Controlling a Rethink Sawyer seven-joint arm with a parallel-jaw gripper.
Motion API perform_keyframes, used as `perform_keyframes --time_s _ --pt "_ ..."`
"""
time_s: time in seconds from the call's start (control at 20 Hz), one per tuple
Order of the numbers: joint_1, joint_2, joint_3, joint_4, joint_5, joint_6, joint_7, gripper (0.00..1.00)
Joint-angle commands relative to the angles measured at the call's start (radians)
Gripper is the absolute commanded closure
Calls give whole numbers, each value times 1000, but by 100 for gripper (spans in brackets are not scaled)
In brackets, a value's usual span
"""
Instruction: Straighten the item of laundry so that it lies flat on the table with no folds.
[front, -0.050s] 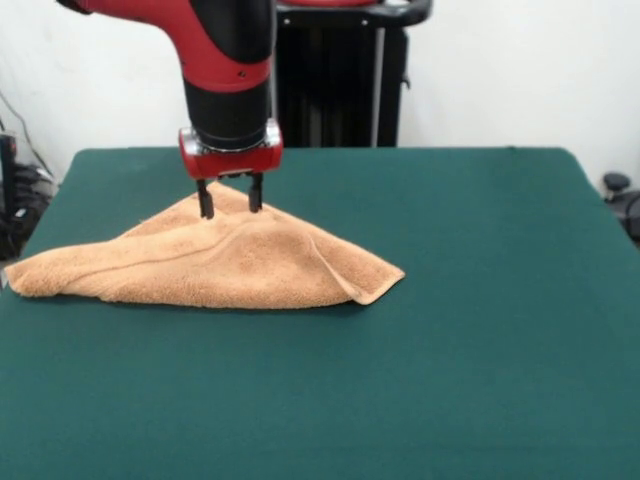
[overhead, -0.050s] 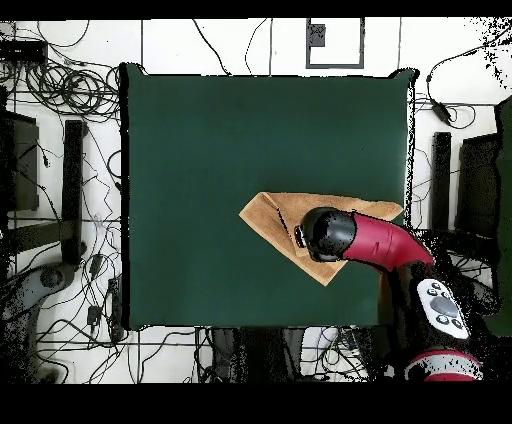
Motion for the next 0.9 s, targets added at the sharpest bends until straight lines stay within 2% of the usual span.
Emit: perform_keyframes --time_s 0.05,0.45,0.9 --pt "-1 105 138 33 56 -129 170 0" --pt "-31 136 182 42 49 -180 136 0" --pt "-60 117 215 60 69 -117 133 0"
